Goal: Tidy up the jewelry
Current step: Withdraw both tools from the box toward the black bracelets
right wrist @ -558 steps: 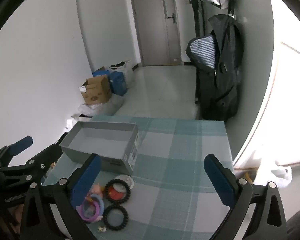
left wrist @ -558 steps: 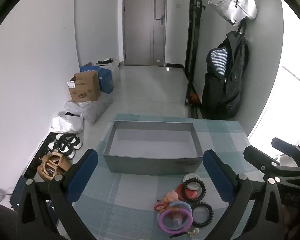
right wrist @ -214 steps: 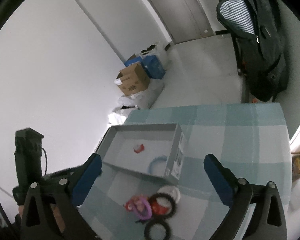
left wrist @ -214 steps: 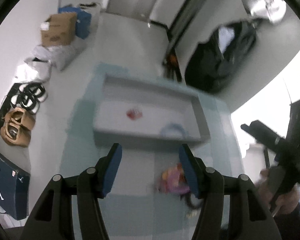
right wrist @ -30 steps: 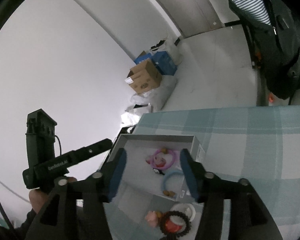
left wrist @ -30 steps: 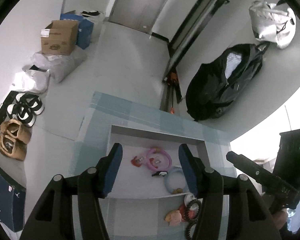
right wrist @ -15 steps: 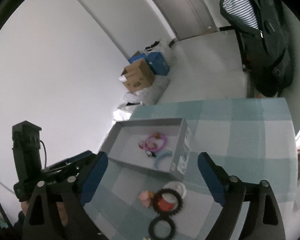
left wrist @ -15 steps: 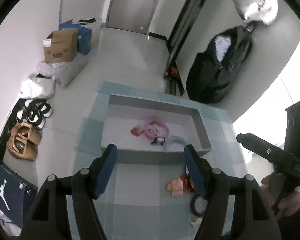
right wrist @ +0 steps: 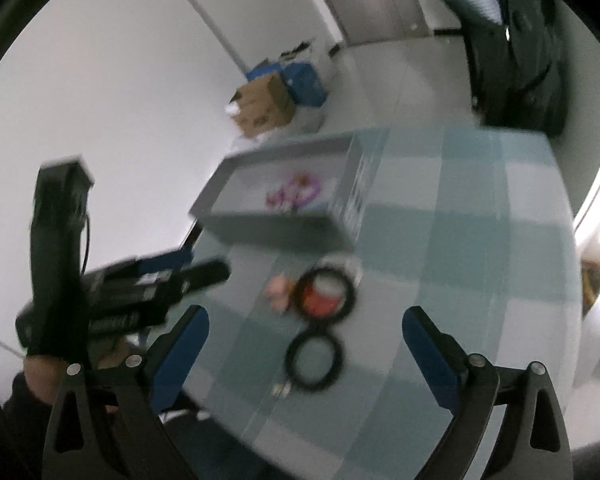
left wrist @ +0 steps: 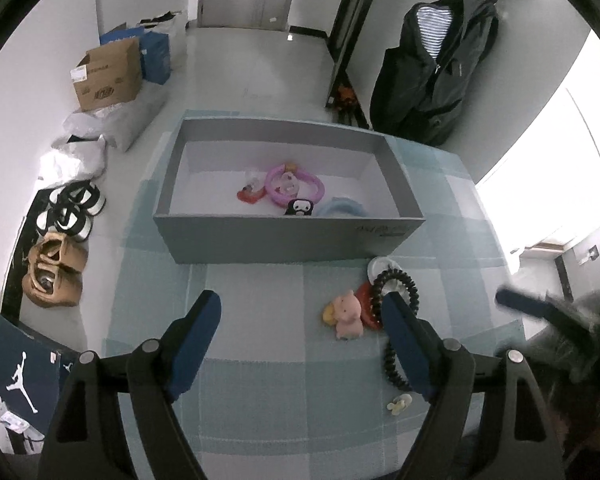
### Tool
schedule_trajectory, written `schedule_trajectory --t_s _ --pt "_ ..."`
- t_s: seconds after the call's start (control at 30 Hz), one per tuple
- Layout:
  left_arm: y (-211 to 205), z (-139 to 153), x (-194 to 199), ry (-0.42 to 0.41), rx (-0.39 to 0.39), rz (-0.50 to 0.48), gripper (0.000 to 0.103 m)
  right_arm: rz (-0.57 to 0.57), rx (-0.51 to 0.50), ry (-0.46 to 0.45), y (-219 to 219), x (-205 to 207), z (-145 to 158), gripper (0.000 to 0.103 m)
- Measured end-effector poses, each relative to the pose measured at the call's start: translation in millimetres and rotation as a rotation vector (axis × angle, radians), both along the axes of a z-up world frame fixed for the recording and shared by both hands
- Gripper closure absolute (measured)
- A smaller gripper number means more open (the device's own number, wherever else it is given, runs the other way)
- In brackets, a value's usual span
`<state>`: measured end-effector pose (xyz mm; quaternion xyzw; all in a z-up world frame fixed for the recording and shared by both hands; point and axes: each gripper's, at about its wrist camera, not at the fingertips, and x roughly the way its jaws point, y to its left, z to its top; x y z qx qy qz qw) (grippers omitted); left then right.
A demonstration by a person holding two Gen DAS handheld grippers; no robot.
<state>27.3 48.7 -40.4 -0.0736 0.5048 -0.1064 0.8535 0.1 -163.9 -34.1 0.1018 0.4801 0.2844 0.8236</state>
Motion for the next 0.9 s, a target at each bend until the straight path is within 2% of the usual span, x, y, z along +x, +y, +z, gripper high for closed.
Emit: schedule_trajectory --t_s 0.13,0.23,0.3,0.47,0.7,0.77,0.9 --pt "4 -4 0 0.025 0.011 0.057 0.024 0.007 0.035 0.082 4 -21 -16 0.008" --pt "12 -7 1 0.051 -0.008 0.101 0.024 0.042 0.027 0.120 15 -36 -27 0.025" --pt "14 -6 1 0.049 -0.004 0.121 0.024 0.074 -0.005 0.123 26 -46 -32 0.030" --pt "16 -5 0 0.045 -0.007 0.135 0.024 0.085 -0.092 0.075 44 -54 -36 0.047" --pt "23 -11 2 0.068 -0.014 0.145 0.024 0.045 -0.227 0.008 58 -49 -42 0.062" --pt "24 -11 2 0.073 -0.028 0.143 0.024 0.054 -0.281 -0.022 66 -50 -42 0.074" --pt "23 -13 3 0.076 -0.018 0.136 0.024 0.077 -0.369 -0.075 76 -56 -43 0.085"
